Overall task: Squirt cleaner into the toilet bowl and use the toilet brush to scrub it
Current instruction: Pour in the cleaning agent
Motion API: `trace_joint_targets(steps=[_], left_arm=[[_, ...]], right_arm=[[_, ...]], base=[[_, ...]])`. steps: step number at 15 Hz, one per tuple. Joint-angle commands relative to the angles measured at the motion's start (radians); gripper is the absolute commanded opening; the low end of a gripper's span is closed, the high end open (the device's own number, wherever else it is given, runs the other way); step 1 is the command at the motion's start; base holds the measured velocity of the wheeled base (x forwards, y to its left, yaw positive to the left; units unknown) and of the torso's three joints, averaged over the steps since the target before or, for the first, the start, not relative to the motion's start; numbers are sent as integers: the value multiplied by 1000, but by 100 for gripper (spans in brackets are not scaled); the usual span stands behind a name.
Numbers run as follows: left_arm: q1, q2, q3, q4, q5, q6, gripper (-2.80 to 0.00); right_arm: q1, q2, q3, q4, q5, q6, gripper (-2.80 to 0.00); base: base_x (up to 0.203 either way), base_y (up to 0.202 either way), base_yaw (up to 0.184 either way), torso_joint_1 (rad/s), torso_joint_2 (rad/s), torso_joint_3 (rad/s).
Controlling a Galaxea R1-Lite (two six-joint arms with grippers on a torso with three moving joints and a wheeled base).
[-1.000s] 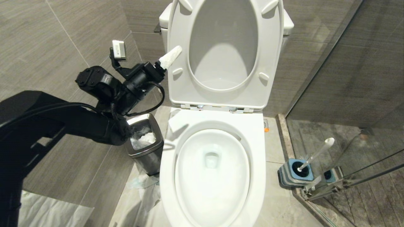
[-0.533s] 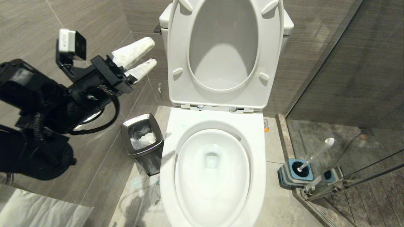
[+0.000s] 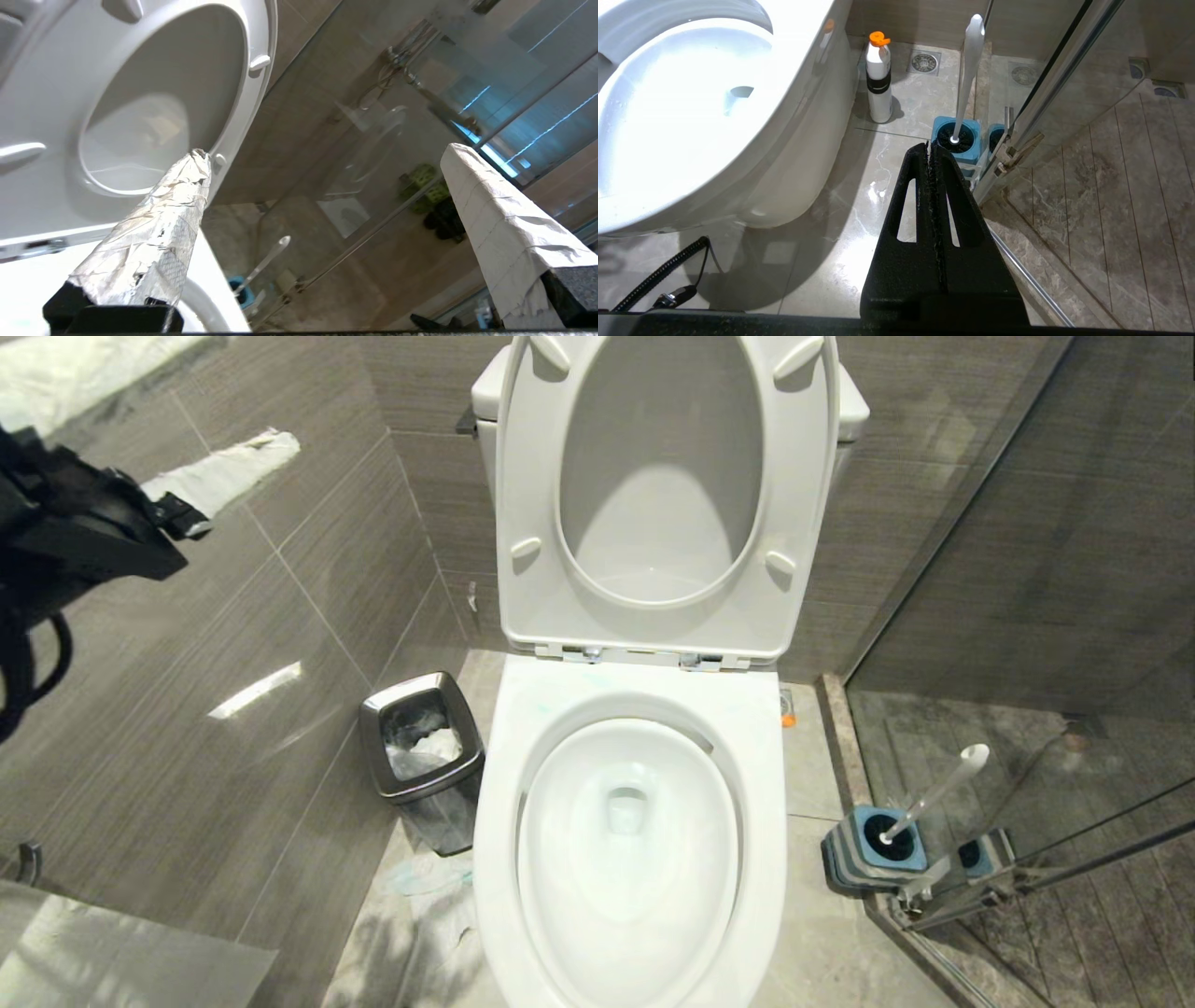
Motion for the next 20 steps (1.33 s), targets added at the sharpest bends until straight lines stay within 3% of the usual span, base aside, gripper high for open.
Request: trace_joint_targets(steps=[1,5,9,10,14,17,20], left_arm=[[17,-138,-73,214,-1,113,0],[130,-211,-140,412,1,355,0],[192,-317,-143,514,9,449,0],[200,-339,-148,533,20,458,-280],[255,-369,-227,577,57,480,-280],[261,-426,-336,780,100,493,-280],[255,-487,-486,997,196,553,-280]], right_arm=[[0,0,2,0,0,0,-280],[0,0,2,0,0,0,-280],[0,0,2,0,0,0,-280],[0,0,2,0,0,0,-280],[0,0,2,0,0,0,-280],[0,0,2,0,0,0,-280],[0,0,2,0,0,0,-280]], base=[[0,0,0,0,0,0],[0,0,0,0,0,0],[0,0,0,0,0,0],[0,0,0,0,0,0],[0,0,0,0,0,0],[0,0,0,0,0,0],[0,0,0,0,0,0]])
